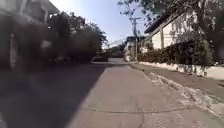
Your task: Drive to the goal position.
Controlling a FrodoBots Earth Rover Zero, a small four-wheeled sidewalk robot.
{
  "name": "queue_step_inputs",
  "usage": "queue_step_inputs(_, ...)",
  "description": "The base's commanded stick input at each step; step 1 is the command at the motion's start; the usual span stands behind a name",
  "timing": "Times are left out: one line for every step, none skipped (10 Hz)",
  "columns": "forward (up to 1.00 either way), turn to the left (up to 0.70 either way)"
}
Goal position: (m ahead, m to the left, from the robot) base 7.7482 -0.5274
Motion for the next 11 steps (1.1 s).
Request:
queue_step_inputs(1.0,0.0)
queue_step_inputs(1.0,-0.16)
queue_step_inputs(1.0,-0.4)
queue_step_inputs(1.0,-0.4)
queue_step_inputs(1.0,-0.4)
queue_step_inputs(1.0,-0.4)
queue_step_inputs(1.0,-0.4)
queue_step_inputs(1.0,-0.3)
queue_step_inputs(1.0,0.0)
queue_step_inputs(1.0,0.0)
queue_step_inputs(1.0,0.0)
